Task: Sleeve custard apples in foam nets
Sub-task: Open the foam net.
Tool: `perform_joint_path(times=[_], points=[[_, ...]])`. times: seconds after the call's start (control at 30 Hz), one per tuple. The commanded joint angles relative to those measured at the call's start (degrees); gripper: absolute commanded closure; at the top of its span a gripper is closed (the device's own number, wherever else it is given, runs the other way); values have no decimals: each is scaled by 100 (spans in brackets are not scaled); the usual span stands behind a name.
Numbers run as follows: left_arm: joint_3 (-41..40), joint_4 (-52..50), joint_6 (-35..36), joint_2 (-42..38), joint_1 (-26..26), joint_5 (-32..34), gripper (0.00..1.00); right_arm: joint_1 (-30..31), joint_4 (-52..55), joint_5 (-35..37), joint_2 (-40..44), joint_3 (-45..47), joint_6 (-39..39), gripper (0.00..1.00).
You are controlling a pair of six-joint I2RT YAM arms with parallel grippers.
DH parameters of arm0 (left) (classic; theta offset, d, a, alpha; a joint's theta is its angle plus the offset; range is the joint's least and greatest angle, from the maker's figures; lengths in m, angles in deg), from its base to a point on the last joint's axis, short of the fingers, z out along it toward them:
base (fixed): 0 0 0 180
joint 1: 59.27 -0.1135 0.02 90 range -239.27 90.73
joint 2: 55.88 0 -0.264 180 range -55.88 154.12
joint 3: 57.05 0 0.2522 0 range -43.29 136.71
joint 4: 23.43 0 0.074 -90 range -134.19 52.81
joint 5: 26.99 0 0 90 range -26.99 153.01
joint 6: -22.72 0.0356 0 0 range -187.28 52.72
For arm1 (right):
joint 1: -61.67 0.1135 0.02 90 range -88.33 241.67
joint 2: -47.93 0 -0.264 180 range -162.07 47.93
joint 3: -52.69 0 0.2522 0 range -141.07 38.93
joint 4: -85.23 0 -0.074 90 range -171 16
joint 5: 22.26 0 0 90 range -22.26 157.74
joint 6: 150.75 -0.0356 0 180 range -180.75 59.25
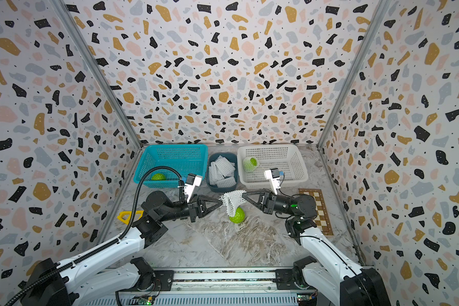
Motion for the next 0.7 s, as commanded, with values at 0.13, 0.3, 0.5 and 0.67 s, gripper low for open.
perform_joint_path(times=[0.13,0.3,0.5,0.67], points=[[5,232,-33,70,-33,-17,100,-34,-66,61,124,16,-36,100],[28,37,-10,145,-44,109,100,-52,342,147,111,32,186,100],[97,-496,38,344,-45,360,100,-189,854,281,51,143,434,100],[55,-517,-89,652,-42,520,100,-205,1736,500,-101,188,941,100]])
